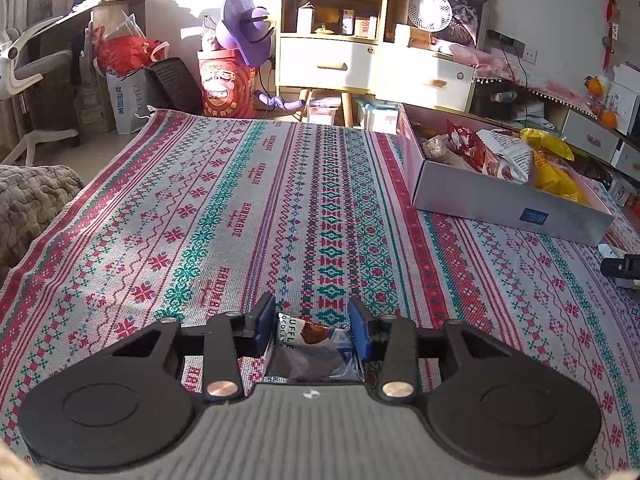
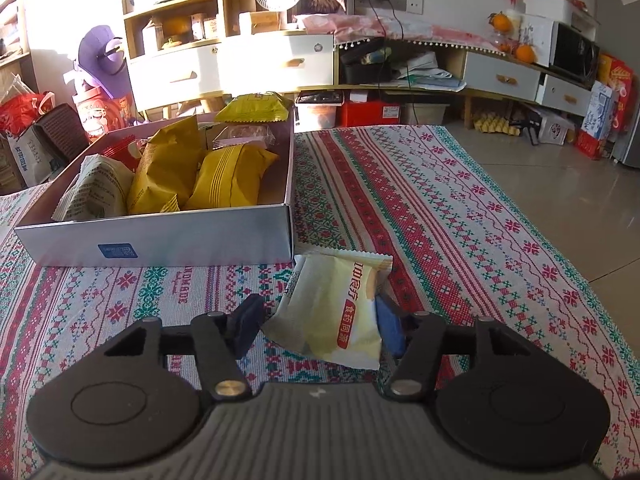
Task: Organize snacks
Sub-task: 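Grasp the silver chocolate with the left tool while the right tool grasps the cream-and-red packet, then carry the chocolate and cream-and-red packet into the box and open both tools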
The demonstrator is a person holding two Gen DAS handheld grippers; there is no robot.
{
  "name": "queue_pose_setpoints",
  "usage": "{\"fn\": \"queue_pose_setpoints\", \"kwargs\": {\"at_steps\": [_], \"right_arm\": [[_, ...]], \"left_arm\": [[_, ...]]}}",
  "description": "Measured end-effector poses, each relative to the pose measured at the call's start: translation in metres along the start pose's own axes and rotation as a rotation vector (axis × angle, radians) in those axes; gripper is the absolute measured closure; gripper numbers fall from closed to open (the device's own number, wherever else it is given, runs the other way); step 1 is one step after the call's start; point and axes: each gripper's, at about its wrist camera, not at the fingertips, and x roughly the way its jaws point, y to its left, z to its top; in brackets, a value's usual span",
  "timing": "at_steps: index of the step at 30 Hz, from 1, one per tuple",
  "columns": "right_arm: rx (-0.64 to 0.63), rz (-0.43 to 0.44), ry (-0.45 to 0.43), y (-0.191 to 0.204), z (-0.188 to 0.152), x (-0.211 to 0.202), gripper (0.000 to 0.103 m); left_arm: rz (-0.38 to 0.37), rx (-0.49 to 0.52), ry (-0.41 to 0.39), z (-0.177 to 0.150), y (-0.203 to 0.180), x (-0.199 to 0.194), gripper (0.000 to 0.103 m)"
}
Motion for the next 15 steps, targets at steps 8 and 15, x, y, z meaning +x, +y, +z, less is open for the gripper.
{"fn": "queue_pose_setpoints", "kwargs": {"at_steps": [8, 15], "right_arm": [[0.030, 0.083, 0.046, -0.004, -0.001, -0.010, 0.049], [0.047, 0.203, 0.099, 0.007, -0.001, -0.019, 0.049]], "left_arm": [[-0.045, -0.001, 0.023, 0.000, -0.006, -0.002, 0.059], [-0.090, -0.003, 0.040, 0.002, -0.013, -0.004, 0.060]]}}
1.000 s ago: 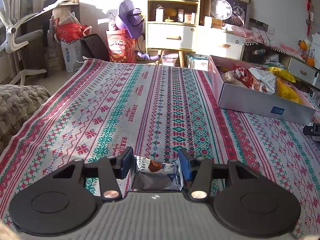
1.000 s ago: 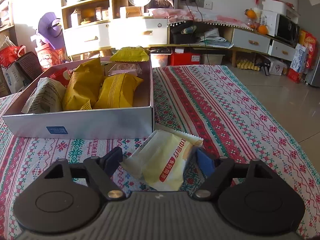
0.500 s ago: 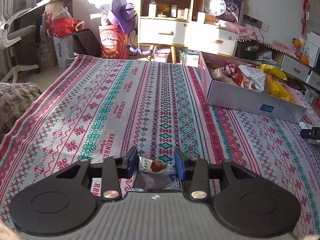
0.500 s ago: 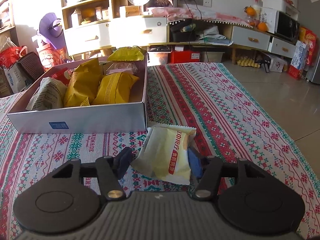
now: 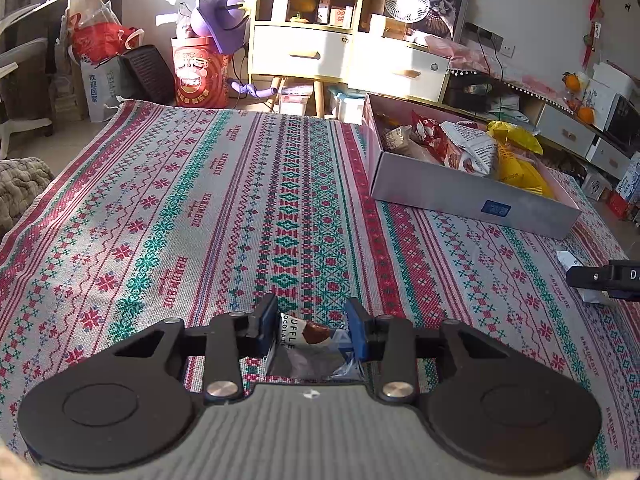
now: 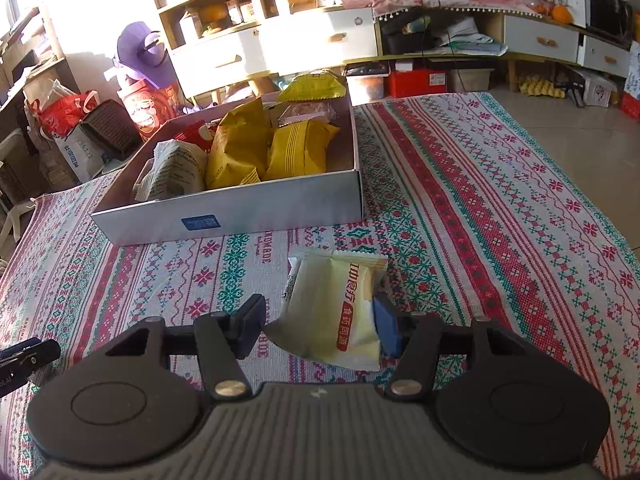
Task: Organize snacks
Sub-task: 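Carry the chocolate and cream-and-red packet into the box and open both tools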
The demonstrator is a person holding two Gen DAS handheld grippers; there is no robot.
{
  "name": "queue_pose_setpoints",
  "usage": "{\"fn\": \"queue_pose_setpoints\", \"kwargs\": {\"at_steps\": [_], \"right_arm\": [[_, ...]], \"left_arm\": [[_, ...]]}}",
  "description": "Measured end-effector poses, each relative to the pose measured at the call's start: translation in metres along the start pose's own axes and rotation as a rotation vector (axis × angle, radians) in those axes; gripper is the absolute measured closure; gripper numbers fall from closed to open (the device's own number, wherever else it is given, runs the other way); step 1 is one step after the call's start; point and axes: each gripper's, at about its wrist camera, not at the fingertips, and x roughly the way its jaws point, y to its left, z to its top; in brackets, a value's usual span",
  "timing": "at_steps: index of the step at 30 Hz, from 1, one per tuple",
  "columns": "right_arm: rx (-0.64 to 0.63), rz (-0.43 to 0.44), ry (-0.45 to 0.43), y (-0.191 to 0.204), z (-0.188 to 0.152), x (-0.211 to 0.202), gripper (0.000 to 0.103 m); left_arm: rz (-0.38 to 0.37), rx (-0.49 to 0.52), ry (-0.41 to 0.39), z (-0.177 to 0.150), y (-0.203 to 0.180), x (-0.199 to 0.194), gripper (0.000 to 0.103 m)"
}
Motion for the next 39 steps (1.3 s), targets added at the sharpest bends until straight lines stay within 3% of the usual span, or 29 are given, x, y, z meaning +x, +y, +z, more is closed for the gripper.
{"fn": "queue_pose_setpoints", "kwargs": {"at_steps": [18, 33, 39], "right_arm": [[-0.020, 0.170, 0.022, 0.024, 0.004, -0.020, 0.049], [0.122, 0.188, -0.040, 0.006, 0.041, -0.023, 0.049], [0.143, 0.165, -0.056, 0.002, 0.055, -0.009, 0.049]], "left_arm": [[-0.105, -0.011, -0.001, 0.013, -0.022, -0.008, 0.060], [-0.187, -0.038, -0.059, 0.057, -0.049, -0.010, 0.060], [-0.186, -0.017, -0.101, 0.083, -0.060, 0.001, 0.060]]}}
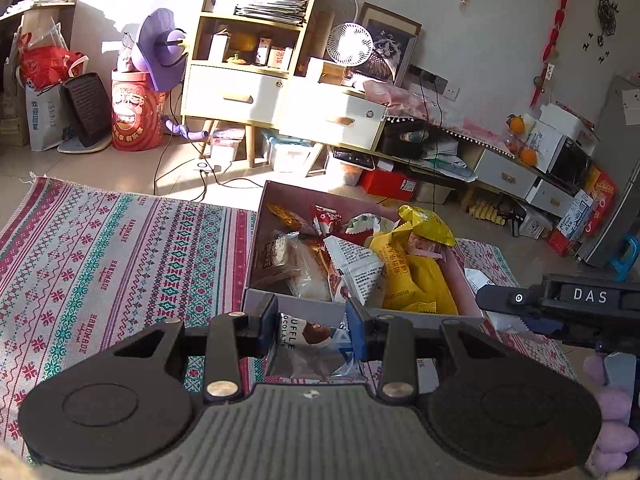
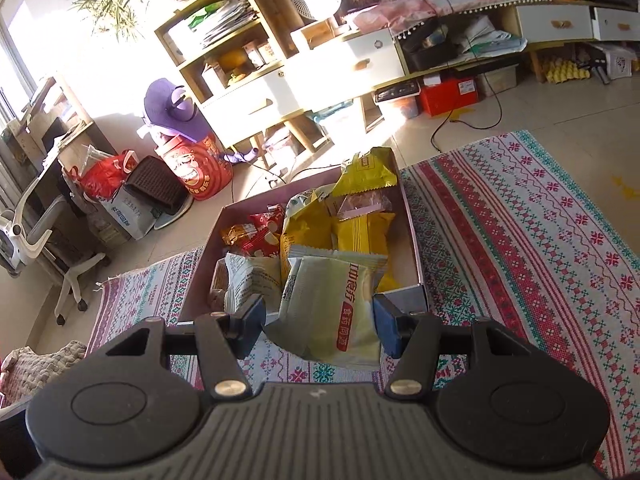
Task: Organize snacks
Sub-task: 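Carry the chocolate and cream-and-red packet into the box and open both tools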
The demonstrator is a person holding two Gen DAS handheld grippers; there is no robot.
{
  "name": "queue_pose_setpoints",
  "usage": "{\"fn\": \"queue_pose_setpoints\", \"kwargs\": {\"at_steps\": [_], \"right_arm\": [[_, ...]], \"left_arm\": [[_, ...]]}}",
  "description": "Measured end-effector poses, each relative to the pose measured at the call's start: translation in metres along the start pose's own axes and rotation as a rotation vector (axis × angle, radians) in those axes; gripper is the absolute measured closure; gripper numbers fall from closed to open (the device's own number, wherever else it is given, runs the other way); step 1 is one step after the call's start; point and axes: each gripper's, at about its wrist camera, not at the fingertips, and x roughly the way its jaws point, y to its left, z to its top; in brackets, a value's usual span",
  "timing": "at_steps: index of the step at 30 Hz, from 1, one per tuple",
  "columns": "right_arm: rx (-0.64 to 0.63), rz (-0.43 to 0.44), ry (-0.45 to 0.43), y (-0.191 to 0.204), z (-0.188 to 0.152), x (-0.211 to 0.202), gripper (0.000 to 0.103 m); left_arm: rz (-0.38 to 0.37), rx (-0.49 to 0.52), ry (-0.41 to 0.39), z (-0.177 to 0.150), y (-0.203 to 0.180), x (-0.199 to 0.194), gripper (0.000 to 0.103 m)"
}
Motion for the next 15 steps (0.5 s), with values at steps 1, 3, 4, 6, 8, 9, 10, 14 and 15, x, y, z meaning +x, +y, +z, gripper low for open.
{"fn": "queue_pose_setpoints", "kwargs": {"at_steps": [1, 3, 4, 6, 8, 9, 10, 14, 15], "right_arm": [[0.001, -0.003, -0.002, -0.001, 0.002, 0.003, 0.049], [0.002, -0.009, -0.008, -0.003, 0.009, 0.009, 0.049], [-0.002, -0.013, -0.011, -0.003, 0.011, 0.012, 0.049], [-0.011, -0.023, -0.018, -0.004, 0.017, 0.019, 0.049], [-0.010, -0.028, -0.026, -0.005, 0.021, 0.026, 0.049], [-0.010, -0.028, -0.026, -0.006, 0.023, 0.030, 0.049], [-0.010, -0.029, -0.026, -0.006, 0.025, 0.034, 0.049], [-0.017, -0.050, -0.030, -0.007, 0.029, 0.049, 0.049], [-0.016, -0.055, -0.029, -0.007, 0.031, 0.053, 0.049]], "left_arm": [[0.003, 0.006, -0.005, 0.004, -0.001, 0.004, 0.060], [0.012, 0.017, -0.013, 0.011, -0.003, 0.015, 0.060], [0.015, 0.018, -0.014, 0.014, -0.003, 0.021, 0.060], [0.022, 0.020, -0.015, 0.019, -0.003, 0.033, 0.060], [0.027, 0.025, -0.018, 0.024, -0.003, 0.045, 0.060], [0.030, 0.027, -0.017, 0.025, -0.002, 0.051, 0.060], [0.035, 0.028, -0.013, 0.027, -0.001, 0.057, 0.060], [0.043, 0.019, 0.012, 0.030, -0.001, 0.078, 0.060], [0.044, 0.025, 0.016, 0.031, -0.002, 0.082, 0.060]]}}
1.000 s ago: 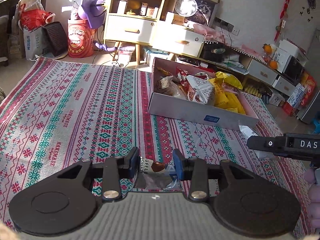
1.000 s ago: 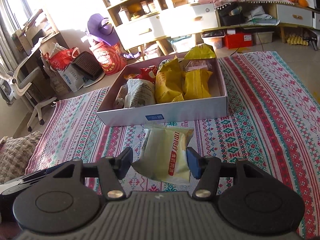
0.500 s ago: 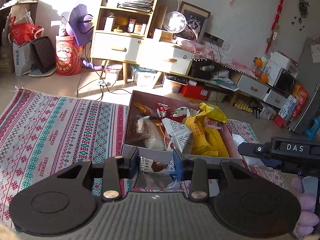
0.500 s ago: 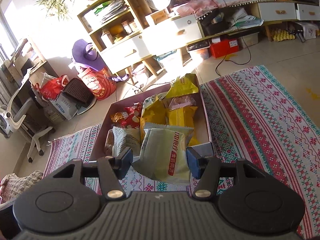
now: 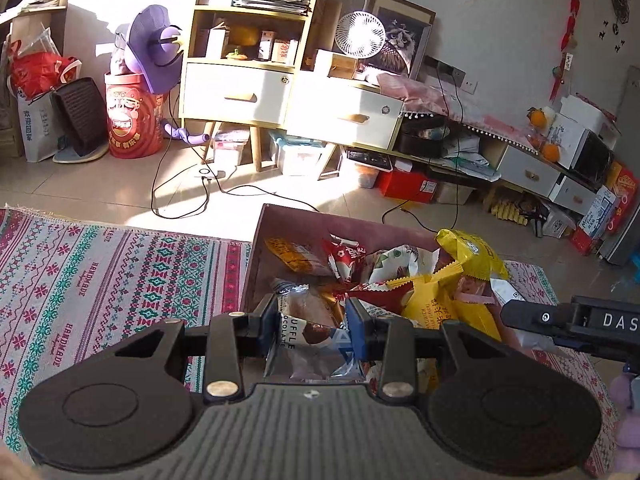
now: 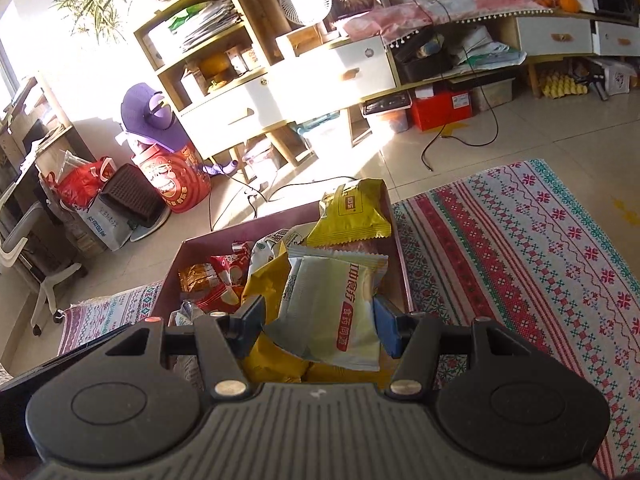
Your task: Organize snacks
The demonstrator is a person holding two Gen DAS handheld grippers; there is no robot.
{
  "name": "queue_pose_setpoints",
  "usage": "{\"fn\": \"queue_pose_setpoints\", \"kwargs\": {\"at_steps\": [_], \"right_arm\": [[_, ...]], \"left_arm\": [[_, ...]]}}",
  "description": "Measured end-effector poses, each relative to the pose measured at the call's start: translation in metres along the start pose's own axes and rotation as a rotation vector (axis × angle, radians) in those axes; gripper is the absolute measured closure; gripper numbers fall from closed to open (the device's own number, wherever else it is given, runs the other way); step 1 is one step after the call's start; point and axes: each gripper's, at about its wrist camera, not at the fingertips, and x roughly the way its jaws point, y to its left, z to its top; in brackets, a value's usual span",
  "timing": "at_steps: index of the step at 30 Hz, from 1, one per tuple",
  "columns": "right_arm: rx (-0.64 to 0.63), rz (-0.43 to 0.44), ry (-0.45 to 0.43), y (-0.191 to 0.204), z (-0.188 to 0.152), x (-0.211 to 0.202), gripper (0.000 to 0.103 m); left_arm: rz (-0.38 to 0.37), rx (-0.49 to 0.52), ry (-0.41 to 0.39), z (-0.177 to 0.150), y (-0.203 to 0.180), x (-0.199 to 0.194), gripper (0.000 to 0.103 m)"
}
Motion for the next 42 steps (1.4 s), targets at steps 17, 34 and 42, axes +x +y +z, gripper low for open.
{"fn": "queue_pose_setpoints", "kwargs": {"at_steps": [17, 34, 42], "right_arm": [[-0.050, -0.045, -0.004, 0.007, 0.000, 0.018, 0.036], [-0.053, -0.078, -0.016, -0.010, -0.005, -0.033, 0.015], [-0.060, -0.101, 0.040, -0.016, -0.029, -0.057, 0.011]], "left_arm": [[0.010, 0.055, 0.046, 0.000, 0.000, 0.017, 0.046], [0.024, 0.030, 0.065, -0.001, 0.012, -0.046, 0.005], [0.124, 0.079, 0.126, -0.023, 0.009, -0.075, 0.000]]}}
